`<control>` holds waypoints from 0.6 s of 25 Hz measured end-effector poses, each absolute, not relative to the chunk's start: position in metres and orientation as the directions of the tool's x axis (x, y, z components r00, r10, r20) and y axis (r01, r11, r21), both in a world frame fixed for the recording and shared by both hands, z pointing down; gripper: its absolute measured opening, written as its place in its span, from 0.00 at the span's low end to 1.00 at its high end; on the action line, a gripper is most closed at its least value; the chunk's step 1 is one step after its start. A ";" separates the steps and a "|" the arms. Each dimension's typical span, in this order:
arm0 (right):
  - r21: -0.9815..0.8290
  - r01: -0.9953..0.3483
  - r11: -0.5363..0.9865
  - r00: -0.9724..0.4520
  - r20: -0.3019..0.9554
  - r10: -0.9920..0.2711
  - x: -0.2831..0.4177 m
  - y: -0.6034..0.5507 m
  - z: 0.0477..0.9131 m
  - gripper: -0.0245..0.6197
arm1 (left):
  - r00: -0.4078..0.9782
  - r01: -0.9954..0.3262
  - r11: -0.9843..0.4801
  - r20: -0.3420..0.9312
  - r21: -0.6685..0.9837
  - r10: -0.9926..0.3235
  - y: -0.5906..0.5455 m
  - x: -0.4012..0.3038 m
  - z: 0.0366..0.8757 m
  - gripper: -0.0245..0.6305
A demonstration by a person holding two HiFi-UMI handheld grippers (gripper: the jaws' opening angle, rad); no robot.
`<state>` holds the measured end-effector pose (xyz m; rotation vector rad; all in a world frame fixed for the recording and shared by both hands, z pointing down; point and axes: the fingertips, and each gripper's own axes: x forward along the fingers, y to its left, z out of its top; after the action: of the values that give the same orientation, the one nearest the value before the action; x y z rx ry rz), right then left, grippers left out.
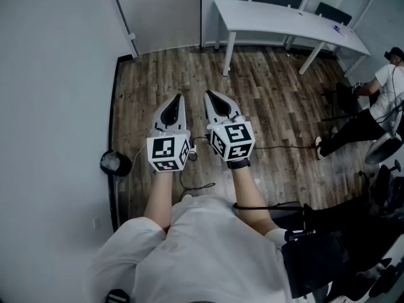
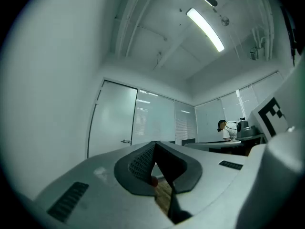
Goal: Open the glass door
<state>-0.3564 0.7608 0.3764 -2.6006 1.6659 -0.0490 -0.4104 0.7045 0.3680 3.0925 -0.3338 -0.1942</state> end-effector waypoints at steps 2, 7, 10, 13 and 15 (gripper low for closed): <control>-0.068 -0.908 -0.414 0.416 -0.004 -0.910 -0.356 0.765 0.377 0.04 | 0.969 -0.213 -0.976 -0.119 0.041 -0.216 0.708 -0.411 0.371 0.04; -0.064 -0.912 -0.406 0.407 -0.002 -0.913 -0.359 0.774 0.382 0.04 | 0.968 -0.217 -0.975 -0.115 0.047 -0.221 0.717 -0.412 0.378 0.04; -0.062 -0.918 -0.392 0.392 -0.002 -0.920 -0.363 0.783 0.381 0.04 | 0.967 -0.225 -0.973 -0.112 0.054 -0.230 0.727 -0.414 0.378 0.04; -0.069 -0.924 -0.376 0.377 0.001 -0.926 -0.364 0.794 0.381 0.04 | 0.966 -0.231 -0.971 -0.107 0.065 -0.237 0.738 -0.413 0.379 0.04; -0.074 -0.928 -0.366 0.367 0.001 -0.930 -0.365 0.803 0.383 0.04 | 0.965 -0.235 -0.969 -0.106 0.075 -0.242 0.747 -0.412 0.381 0.04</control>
<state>-0.3647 0.8026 0.3829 -2.5465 1.7330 -0.0657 -0.4125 0.7468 0.3812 3.0518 -0.3705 -0.1764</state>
